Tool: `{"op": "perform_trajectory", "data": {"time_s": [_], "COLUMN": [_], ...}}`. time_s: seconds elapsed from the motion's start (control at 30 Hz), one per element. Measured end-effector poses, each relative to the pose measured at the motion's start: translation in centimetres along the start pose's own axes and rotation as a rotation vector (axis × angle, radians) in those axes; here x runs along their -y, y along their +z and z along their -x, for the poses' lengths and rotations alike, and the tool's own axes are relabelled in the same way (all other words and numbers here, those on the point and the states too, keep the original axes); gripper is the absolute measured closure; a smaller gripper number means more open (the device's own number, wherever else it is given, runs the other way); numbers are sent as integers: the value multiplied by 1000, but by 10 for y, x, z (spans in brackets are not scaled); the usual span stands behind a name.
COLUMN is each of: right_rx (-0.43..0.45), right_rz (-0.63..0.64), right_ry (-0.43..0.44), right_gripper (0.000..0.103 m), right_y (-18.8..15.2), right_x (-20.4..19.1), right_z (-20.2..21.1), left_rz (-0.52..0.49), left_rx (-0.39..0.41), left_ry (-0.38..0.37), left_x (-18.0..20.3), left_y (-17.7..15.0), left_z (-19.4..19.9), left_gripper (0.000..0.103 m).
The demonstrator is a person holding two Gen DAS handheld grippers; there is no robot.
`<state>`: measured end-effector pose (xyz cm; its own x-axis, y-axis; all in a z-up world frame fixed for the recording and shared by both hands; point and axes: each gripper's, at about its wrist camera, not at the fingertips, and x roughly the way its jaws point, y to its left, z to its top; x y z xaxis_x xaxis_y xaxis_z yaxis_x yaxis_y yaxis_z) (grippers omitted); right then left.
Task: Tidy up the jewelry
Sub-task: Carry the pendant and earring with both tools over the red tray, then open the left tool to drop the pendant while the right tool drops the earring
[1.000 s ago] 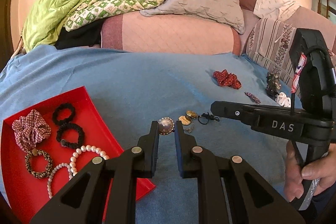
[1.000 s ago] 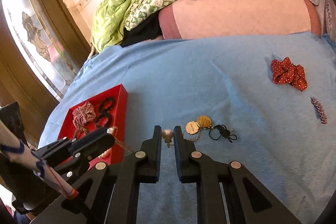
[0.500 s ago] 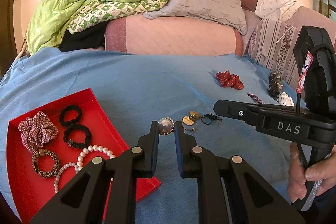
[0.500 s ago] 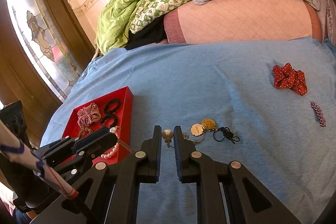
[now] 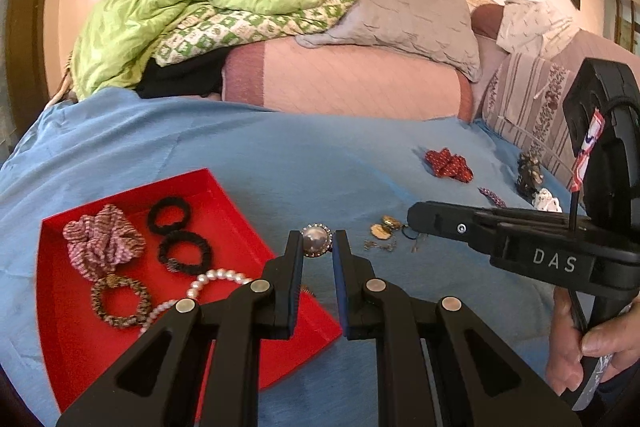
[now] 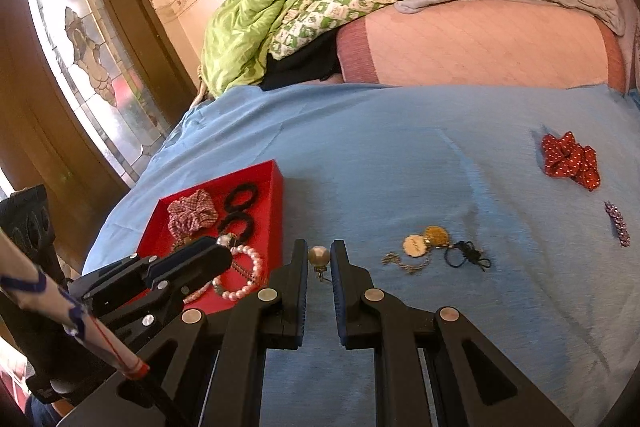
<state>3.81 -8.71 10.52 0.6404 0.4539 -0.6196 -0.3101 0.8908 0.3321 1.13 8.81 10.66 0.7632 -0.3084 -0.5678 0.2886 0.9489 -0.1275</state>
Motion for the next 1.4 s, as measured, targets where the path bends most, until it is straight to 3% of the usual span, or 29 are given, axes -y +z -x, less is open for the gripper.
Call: {"op": "perform_trajectory", "data": {"time_s": [0.4,0.7,0.83,0.97,1.23,1.4], "right_rx": [-24,-69,-98,-132,-198,-219], "right_rz": [46,75,88,99,129,140], "right_ry": [40,96,128,158,178,166], "right_gripper": [91,91,91,91,91,90], "right_y": [-2,-11,-17,-25,-44,-50], "right_x": [-43,-78,-92,-104,-116,-116], "right_z": [-16,-40,-51,-65,-90,-102], "left_rz": [64,174,254,277,356,349], "left_rx": [28,53,22,-7,-87,-115], "left_ry": [34,57,56,107,164,176], "left_x": [-36,-80,-108,-126,-155,-154], "left_y": [-6,-16,-29,-41,-57,-58], "left_z": [25,57,69,73,54,41], "left_gripper": [89,89,89,89,89,89]}}
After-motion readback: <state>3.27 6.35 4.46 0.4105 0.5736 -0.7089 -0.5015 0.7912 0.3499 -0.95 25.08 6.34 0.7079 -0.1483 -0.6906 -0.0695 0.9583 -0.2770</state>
